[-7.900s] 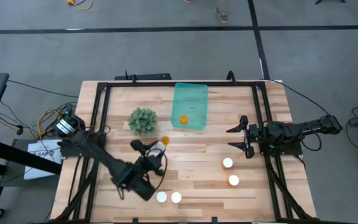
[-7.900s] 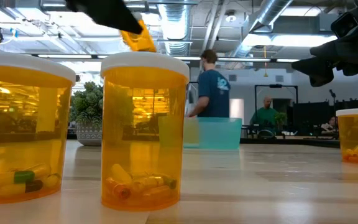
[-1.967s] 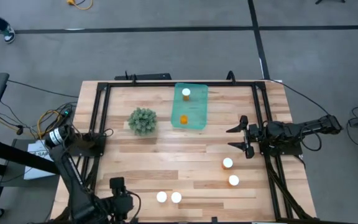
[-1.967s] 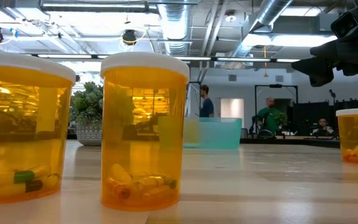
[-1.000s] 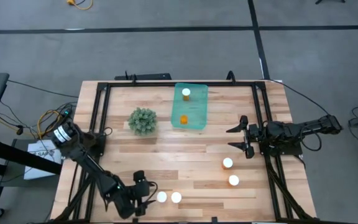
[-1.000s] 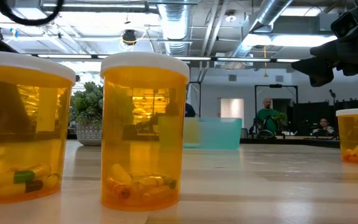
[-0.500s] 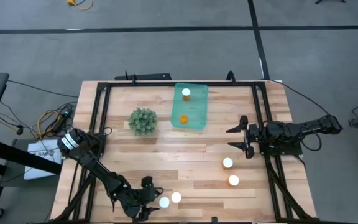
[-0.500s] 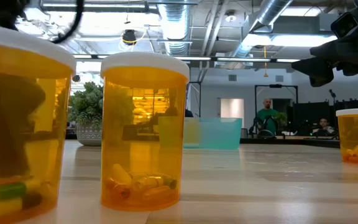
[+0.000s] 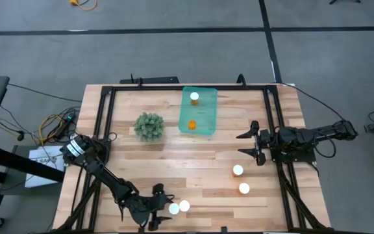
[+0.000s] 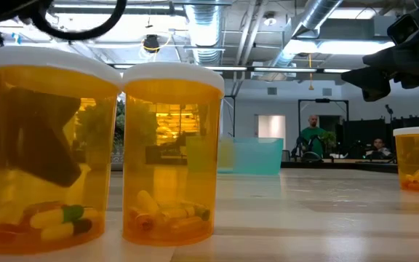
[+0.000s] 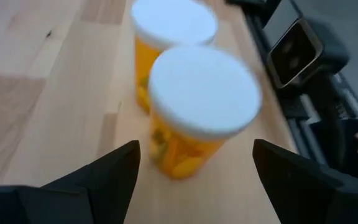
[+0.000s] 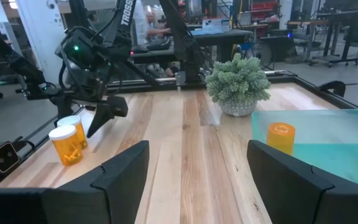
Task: Pick and place pill bottles into a basket
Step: Put the orange pill bottle into the green bin
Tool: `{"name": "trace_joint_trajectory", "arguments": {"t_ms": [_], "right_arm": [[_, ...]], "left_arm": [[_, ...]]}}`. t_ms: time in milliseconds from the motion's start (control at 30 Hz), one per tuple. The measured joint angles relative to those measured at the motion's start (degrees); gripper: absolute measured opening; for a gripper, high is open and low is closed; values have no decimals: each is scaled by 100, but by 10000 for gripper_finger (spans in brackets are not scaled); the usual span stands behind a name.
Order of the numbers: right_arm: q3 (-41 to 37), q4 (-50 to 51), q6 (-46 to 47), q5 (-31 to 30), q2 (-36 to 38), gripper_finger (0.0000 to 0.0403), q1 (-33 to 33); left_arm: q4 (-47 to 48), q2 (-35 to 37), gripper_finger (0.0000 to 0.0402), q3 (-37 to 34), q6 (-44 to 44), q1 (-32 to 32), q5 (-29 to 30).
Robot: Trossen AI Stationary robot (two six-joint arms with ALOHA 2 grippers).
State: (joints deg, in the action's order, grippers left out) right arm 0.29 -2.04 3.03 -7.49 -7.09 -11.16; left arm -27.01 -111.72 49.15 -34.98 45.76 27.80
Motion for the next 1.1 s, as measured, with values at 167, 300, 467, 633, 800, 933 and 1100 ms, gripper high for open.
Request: {"name": "trace_joint_trajectory", "arguments": {"t_ms": [167,300,467,633,800,933,1100], "right_arm": [[0,2,0,0,0,265,0],[-2,2,0,0,0,265,0],[-1,2,0,0,0,265,0],[-1,2,1,0,-1,265,0],[0,4,0,0,-1,266,0],[-1,4,0,0,-1,266,0],[-1,4,0,0,-2,266,0]], "left_arm": [[-362,0,302,0,246,-24,161],[-373,2,302,0,273,-100,188],[-374,2,299,0,367,-175,231],[-355,2,269,0,444,-179,270],[-354,2,223,0,447,-163,270],[-322,68,186,0,476,-81,268],[-184,464,166,0,684,71,637]]}}
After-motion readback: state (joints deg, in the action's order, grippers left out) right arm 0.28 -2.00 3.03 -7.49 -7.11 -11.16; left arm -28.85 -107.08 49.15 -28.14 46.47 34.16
